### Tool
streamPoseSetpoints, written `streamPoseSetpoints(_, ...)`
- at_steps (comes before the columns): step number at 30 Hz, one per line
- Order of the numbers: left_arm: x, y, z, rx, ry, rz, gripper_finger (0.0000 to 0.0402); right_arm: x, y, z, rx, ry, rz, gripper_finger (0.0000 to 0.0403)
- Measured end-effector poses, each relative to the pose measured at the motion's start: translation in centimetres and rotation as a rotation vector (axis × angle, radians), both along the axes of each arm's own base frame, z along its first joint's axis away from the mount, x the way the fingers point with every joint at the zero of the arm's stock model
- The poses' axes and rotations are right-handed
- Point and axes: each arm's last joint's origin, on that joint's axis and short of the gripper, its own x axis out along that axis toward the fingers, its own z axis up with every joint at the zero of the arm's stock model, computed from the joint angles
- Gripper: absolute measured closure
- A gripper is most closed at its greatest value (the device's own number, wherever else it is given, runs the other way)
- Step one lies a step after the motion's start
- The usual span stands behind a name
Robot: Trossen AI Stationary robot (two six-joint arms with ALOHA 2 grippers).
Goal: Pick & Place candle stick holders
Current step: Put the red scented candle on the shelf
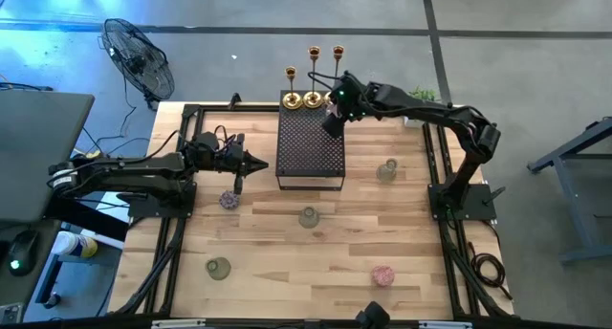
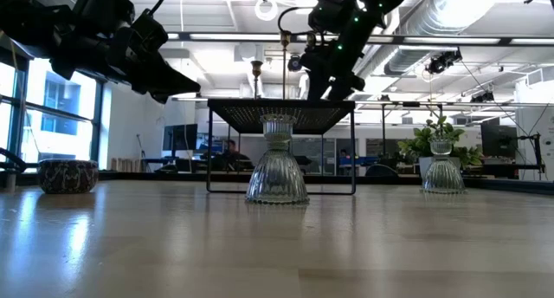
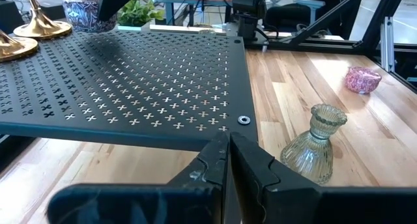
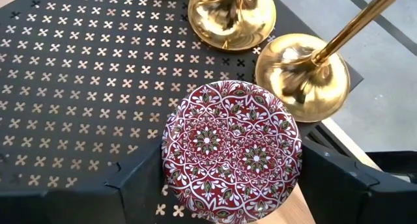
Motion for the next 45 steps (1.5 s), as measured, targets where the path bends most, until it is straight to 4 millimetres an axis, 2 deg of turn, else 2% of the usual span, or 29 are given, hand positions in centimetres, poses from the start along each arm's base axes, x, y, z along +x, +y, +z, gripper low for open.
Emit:
streamPoseSetpoints(9, 0.0, 0.0, 0.0, 0.0, 0.0, 0.0, 0.0387, 0.36, -0.2, -0.84, 0.026, 0.011, 0.013, 0.0116)
streamPoseSetpoints(19, 0.0, -0.01, -0.01, -0.001, 0.001, 0.0, 0.0387, 0.37, -0.25, -0.87, 0.01, 0.02, 0.017, 0.0102)
streamPoseSetpoints(45, 0.0, -0.02, -0.02, -0.002, 0.002, -0.005, 0.0387, 0.66, -0.18, -0.76, -0.012, 0.007, 0.044, 0.0099)
